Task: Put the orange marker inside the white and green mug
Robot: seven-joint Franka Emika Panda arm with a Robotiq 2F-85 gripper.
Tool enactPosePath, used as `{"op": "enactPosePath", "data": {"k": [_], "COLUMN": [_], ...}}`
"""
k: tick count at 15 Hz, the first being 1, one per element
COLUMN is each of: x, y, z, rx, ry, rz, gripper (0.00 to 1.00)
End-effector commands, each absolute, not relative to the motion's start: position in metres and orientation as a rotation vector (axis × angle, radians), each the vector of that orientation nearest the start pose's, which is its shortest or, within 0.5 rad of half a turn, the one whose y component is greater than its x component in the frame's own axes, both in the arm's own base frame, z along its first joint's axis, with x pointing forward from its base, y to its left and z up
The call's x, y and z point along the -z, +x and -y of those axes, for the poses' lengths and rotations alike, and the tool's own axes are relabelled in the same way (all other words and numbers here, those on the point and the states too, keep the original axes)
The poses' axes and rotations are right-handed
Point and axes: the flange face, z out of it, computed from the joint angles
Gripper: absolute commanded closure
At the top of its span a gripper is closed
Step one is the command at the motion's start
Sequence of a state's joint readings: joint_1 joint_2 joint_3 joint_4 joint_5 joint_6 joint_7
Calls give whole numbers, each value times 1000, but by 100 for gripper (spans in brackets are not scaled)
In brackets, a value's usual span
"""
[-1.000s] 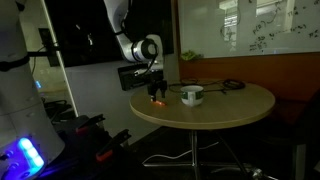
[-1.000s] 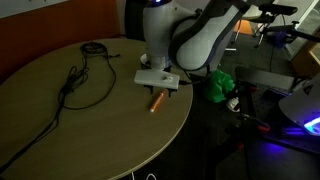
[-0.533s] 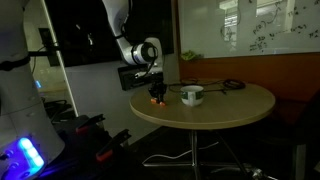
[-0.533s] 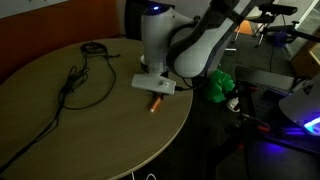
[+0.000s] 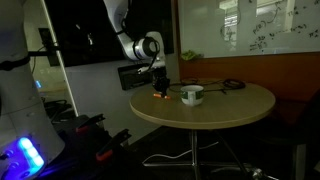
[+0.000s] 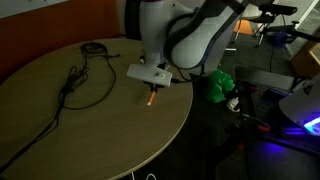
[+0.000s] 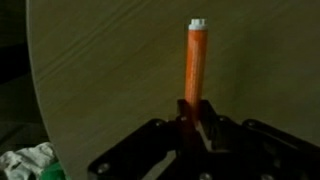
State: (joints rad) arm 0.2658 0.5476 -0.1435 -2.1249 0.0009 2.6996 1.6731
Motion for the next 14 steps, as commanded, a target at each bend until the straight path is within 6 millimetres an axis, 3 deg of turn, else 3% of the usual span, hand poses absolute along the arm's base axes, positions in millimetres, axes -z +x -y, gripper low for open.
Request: {"op": "enactPosePath", "data": {"k": [1, 4, 7, 10, 14], "x": [-197, -234, -253, -257, -250], "y": [573, 581, 587, 594, 600], "z": [-56, -36, -11, 9, 18], "rx": [218, 395, 612, 837, 1076], "ry": [-2307, -2394, -2523, -2519, -2473], "rz": [-2138, -2092, -2073, -2110, -2195], "gripper": [95, 95, 95, 95, 95]}}
